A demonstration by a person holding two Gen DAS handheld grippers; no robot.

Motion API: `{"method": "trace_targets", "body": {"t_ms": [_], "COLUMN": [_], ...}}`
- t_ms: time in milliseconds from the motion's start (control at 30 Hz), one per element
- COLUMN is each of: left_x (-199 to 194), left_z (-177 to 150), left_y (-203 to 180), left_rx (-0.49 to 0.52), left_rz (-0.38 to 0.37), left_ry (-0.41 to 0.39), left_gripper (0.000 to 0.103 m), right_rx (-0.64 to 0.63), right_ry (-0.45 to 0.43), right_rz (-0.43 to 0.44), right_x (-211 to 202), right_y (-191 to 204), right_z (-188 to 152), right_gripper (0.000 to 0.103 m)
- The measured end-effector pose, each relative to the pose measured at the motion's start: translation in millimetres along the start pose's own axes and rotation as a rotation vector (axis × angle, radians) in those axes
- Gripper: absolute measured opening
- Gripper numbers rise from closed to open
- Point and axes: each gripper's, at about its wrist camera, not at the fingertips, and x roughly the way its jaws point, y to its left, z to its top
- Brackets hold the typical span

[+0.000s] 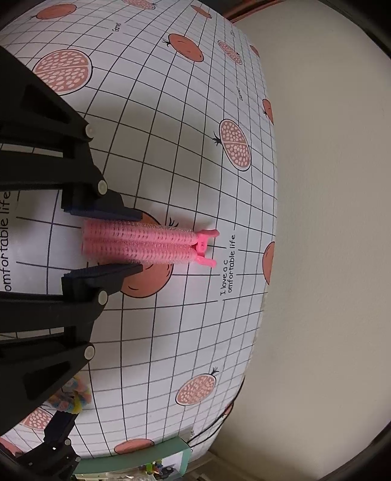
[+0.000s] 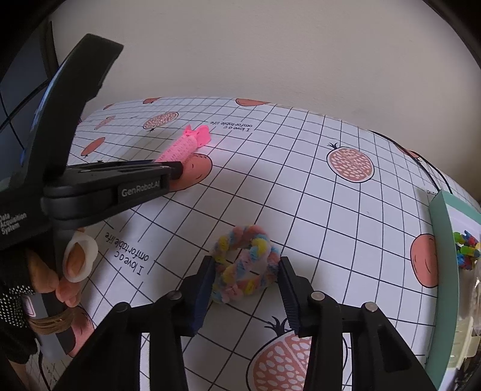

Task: Organize objects
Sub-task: 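Grasp the pink hair roller with the left gripper while the right grasps the rainbow ring, then carry the hair roller with the left gripper while the right carries the ring to the tray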

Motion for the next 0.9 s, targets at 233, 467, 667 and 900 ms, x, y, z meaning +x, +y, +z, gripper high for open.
{"method": "trace_targets", "body": {"t_ms": [233, 467, 667, 900], "left_x": [-16.3, -32.5, -56.6, -93.5], "left_z": [2.7, -1.5, -5.9, -12.2], "left_y": [-8.3, -20.7, -37.4, -68.0], "left_rx": [0.002, 0.0, 0.0, 0.002], "left_rz": [-0.013, -0.025, -0.036, -0.056], "left_ry": [-0.026, -0.032, -0.036, -0.051], "left_gripper": [0.028, 0.028, 0.028, 0.028], "right_rx": [0.012, 0.03, 0.046, 0.085], "right_ry": [-0.006, -0.02, -0.046, -0.077], "right_rz": [-0.011, -0.017, -0.031, -0.05], "right_x": [-11.1, -32.8, -64.6, -106.2], "right_y": [-5.7, -13.3, -25.2, -51.3], "right_z": [0.7, -2.9, -10.3, -24.7], "right_gripper": [0.04, 0.039, 0.039, 0.039]}}
